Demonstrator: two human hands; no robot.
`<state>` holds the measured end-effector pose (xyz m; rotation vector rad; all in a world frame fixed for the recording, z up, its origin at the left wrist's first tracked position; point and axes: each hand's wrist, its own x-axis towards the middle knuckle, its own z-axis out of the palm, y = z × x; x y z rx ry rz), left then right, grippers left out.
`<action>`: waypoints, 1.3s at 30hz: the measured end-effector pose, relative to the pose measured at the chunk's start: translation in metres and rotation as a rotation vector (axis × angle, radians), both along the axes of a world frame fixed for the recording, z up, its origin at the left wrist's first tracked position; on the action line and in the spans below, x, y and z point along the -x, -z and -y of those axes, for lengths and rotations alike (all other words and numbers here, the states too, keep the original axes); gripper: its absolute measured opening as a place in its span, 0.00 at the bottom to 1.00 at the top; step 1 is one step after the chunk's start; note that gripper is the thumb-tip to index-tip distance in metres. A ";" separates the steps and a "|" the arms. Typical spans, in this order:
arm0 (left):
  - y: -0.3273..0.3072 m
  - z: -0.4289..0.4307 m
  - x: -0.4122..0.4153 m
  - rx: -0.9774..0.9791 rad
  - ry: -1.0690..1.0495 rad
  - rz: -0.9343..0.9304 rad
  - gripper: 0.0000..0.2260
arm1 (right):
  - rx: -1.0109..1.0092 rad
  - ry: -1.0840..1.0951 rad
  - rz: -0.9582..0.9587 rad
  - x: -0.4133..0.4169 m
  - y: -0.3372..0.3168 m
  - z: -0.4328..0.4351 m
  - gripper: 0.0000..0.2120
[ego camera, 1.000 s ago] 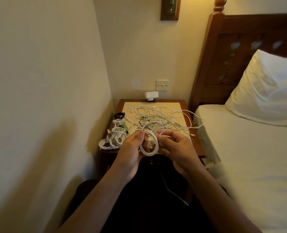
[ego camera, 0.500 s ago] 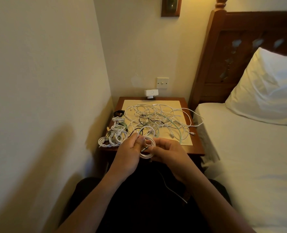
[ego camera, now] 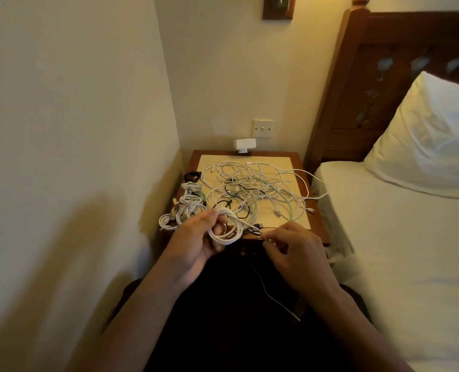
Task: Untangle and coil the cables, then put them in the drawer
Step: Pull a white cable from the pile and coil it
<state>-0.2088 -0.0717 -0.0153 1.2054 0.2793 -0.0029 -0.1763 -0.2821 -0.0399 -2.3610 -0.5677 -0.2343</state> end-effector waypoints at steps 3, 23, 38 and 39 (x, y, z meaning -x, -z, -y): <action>0.009 0.014 0.006 0.003 0.037 0.017 0.13 | -0.384 0.075 -0.262 0.010 0.003 -0.008 0.06; 0.018 0.037 0.009 -0.171 -0.060 0.062 0.12 | -0.953 -0.261 -1.071 0.012 0.000 -0.029 0.14; 0.016 0.020 0.016 -0.409 -0.055 0.170 0.07 | 0.183 -0.218 -0.262 0.002 -0.043 -0.028 0.09; 0.015 0.018 0.014 -0.364 -0.091 0.150 0.07 | 0.271 -0.228 -0.239 0.002 -0.042 -0.028 0.09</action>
